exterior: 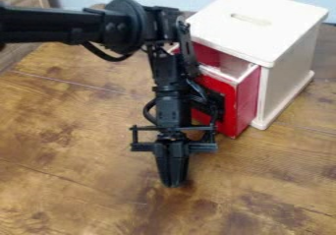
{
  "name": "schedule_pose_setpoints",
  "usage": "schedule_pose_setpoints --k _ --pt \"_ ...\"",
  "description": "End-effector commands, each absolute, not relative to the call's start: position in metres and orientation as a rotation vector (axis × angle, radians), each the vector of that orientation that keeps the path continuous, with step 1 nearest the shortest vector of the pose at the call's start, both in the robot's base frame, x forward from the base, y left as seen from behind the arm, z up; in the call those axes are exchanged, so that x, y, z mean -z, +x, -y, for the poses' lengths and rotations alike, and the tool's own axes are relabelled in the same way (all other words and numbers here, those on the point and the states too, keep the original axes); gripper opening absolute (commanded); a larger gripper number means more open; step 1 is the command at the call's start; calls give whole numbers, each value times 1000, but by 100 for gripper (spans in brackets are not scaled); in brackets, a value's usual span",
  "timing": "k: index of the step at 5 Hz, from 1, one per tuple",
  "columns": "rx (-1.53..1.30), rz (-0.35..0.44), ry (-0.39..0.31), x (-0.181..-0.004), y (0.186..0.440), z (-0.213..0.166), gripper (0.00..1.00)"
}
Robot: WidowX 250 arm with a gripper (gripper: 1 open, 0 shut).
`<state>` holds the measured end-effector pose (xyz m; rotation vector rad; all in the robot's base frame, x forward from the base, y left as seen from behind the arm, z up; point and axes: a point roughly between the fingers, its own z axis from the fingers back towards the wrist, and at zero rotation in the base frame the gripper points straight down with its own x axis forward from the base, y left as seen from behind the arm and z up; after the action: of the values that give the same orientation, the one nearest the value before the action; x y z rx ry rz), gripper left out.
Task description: Open the drawer
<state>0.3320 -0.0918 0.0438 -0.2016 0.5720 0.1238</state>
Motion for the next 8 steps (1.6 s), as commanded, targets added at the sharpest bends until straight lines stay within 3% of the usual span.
schedule_pose_setpoints --k 1,8 --pt "-130 -474 -251 -80 338 89 0" --pt "-103 -492 -315 -78 311 118 0"
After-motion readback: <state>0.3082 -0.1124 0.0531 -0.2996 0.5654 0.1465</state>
